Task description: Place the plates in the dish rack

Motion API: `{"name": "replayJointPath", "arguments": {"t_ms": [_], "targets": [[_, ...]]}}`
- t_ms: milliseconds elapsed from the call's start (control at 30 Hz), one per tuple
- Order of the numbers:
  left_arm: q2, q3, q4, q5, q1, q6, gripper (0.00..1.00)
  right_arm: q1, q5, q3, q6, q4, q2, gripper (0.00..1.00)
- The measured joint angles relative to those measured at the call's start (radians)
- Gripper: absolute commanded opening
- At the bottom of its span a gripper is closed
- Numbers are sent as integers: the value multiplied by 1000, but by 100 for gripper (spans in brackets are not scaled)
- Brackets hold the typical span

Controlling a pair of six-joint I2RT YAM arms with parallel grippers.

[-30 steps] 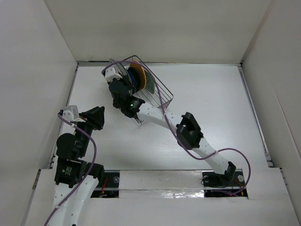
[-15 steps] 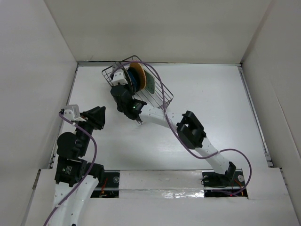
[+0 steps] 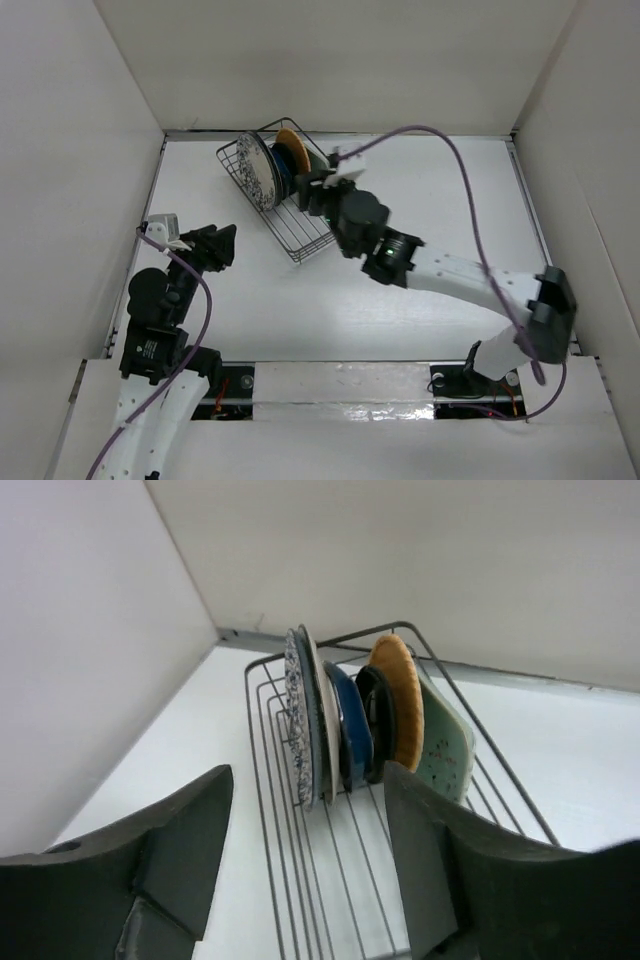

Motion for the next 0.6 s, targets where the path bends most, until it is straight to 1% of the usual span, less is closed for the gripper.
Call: {"name": "replayJointPath", "arguments": {"t_ms": [33,67,167,233,333,367,433,600], "targets": [[8,0,0,4,0,0,49,-3,-7,-80,13,24,-85,4],[16,0,0,8,0,0,49,-9,-18,-163,31,54,-168,0],[31,0,0,18,0,1,52,-48,-19,-403,95,91,-410,0],[33,0,0,19,0,3,54,-109,-28,-564,139,88,-568,0],[33,0,5,19,0,4,57,-235,-32,-720,213,51,-734,24],[33,0,8,20,0,4,57,-274,-39,-755,234,32,-771,43],[33,0,13,20,0,4,57,-336,-67,-809,269,9,-827,56],[33,-8,33,23,0,7,57,-441,-167,-875,320,-22,-871,60]]}}
